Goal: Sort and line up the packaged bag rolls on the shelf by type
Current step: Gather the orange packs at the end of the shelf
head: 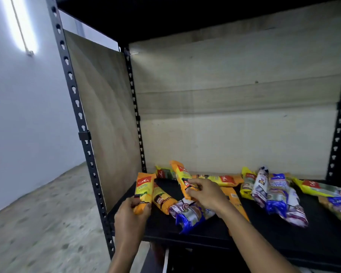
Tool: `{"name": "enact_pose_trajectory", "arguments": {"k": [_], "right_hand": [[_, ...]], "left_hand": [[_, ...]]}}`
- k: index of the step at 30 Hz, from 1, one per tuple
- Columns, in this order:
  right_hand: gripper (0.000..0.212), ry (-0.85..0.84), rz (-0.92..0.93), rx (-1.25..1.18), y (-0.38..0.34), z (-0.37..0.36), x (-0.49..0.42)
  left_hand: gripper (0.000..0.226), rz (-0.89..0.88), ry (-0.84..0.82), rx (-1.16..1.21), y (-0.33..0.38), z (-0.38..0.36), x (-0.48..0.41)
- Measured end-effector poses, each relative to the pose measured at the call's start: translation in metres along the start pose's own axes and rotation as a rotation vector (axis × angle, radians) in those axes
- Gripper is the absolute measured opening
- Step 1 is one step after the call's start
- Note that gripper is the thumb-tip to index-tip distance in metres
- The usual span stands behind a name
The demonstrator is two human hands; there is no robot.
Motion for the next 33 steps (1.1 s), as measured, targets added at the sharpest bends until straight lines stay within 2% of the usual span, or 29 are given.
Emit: {"name": "enact_pose_trajectory", "arguments": {"k": [13,20,26,30,33], "right_hand": [[0.041,-0.207,0.044,0.192,-0.014,-0.067,-0.081],[0.037,-0.265,0.037,0.243,-0.004,-0.084,-0.091],[0.046,-0.349,0.053,0.355,0.001,-0.087,-0.098],[0.063,-0.378,0.092,0.401,0.001,-0.087,-0.099],[0.062,-0.446,0.166,0.455,-0.005,-0.085,-0.097]], "left_hand": [[0.028,0.055,0.038,-0.086,-0.043,-0.019,-0.023],[0.035,0.050,0.013,-0.250,-0.058,-0.029,-0.025],[0.056,-0.075,-0.043,-0.514,-0.062,-0.040,-0.031],[0.052,-0.126,-0.070,-0.542,-0.049,-0.050,-0.034],[0.055,-0.073,-0.181,-0.580,-0.042,-0.063,-0.036]]}}
Point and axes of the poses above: each hand's wrist, its own x-axis away from the middle knuckle, its own z-axis out of the back of the hand, y = z × x, the point moved 5 cm from there along -x, towards the middle knuckle, and after that the axes turned 11 degrees about x, right-handed, at the moved point
